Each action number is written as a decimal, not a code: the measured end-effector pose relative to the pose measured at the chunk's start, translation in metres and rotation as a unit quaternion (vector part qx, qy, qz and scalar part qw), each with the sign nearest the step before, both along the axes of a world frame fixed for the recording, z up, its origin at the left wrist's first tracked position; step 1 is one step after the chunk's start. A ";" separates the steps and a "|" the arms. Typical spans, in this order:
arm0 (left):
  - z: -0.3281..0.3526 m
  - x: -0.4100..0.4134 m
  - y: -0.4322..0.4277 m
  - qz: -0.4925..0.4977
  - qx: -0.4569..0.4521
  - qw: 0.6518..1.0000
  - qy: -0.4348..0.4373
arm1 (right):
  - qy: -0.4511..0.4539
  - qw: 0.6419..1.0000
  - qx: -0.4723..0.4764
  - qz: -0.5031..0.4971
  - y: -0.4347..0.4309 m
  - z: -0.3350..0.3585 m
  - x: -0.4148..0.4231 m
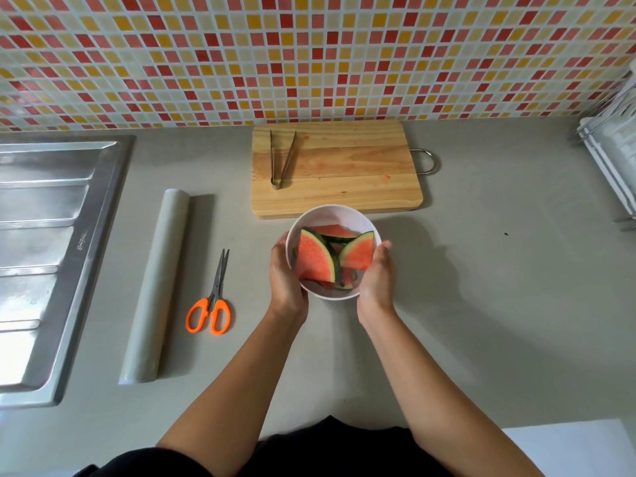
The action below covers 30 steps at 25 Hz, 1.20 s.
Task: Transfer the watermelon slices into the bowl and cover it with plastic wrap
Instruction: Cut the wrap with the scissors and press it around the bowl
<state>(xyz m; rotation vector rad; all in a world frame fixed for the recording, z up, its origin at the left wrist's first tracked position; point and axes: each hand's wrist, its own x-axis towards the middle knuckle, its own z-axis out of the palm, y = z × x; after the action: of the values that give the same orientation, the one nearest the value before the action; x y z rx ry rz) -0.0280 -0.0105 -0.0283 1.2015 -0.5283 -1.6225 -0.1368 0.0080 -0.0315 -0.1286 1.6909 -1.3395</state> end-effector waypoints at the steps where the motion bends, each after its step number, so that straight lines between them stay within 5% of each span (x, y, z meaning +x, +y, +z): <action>1: 0.000 0.003 -0.001 -0.007 -0.015 1.000 0.020 | -0.002 1.000 0.003 0.005 0.000 0.000 0.000; 12: 0.007 0.027 -0.027 -0.092 0.028 0.995 -0.001 | 0.036 0.997 0.000 0.061 0.000 0.000 -0.008; 20: -0.005 0.022 0.010 -0.010 -0.062 0.980 -0.190 | 0.017 0.999 0.005 0.038 -0.003 -0.005 -0.003; 30: -0.006 0.018 0.014 -0.025 -0.051 0.987 -0.150 | 0.077 0.997 0.016 0.022 -0.009 -0.010 0.003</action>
<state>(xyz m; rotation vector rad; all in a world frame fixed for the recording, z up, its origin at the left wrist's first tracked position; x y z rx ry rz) -0.0097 0.0037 -0.0343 1.3715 -0.8282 -1.4444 -0.1340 -0.0008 -0.0411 -0.2559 1.8271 -1.2978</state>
